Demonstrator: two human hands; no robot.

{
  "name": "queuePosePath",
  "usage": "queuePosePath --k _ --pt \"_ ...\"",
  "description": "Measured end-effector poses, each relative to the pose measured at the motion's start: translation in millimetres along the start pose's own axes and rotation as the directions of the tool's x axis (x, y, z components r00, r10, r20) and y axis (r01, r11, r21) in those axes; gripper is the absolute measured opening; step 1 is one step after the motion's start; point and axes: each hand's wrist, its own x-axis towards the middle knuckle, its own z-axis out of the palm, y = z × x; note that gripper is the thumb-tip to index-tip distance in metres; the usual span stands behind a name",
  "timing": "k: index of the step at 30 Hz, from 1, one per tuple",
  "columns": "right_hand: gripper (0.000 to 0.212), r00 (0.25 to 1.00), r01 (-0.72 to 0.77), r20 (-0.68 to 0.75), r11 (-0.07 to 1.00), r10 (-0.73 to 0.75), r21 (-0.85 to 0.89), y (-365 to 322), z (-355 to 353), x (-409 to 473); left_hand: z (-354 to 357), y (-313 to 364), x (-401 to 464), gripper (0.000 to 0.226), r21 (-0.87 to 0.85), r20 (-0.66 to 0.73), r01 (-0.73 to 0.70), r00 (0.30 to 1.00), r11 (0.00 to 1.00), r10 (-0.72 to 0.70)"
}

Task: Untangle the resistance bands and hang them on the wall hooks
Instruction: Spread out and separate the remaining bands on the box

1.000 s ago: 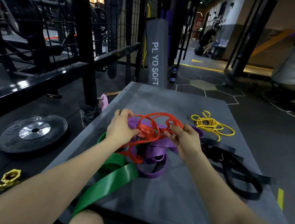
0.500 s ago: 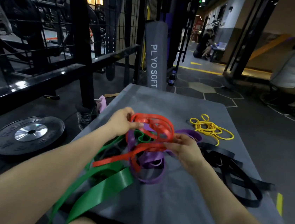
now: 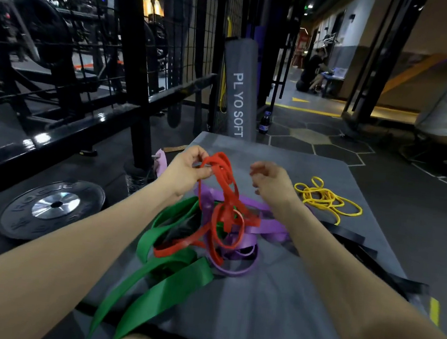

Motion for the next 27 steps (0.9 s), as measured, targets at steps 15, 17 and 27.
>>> queuePosePath --k 15,17,27 --pt "0.022 0.969 -0.232 0.012 0.888 0.247 0.397 -41 -19 4 -23 58 2 0.040 -0.019 0.004 0.022 1.000 1.000 -0.021" --pt "0.025 0.935 -0.226 -0.093 0.780 0.341 0.584 -41 -30 3 -30 60 2 0.037 -0.025 -0.053 0.068 0.996 0.997 -0.069" --pt "0.022 0.933 0.085 -0.256 0.538 0.252 0.839 -72 -64 2 -44 59 -8 0.028 0.197 -0.096 0.217 0.975 0.956 -0.201"
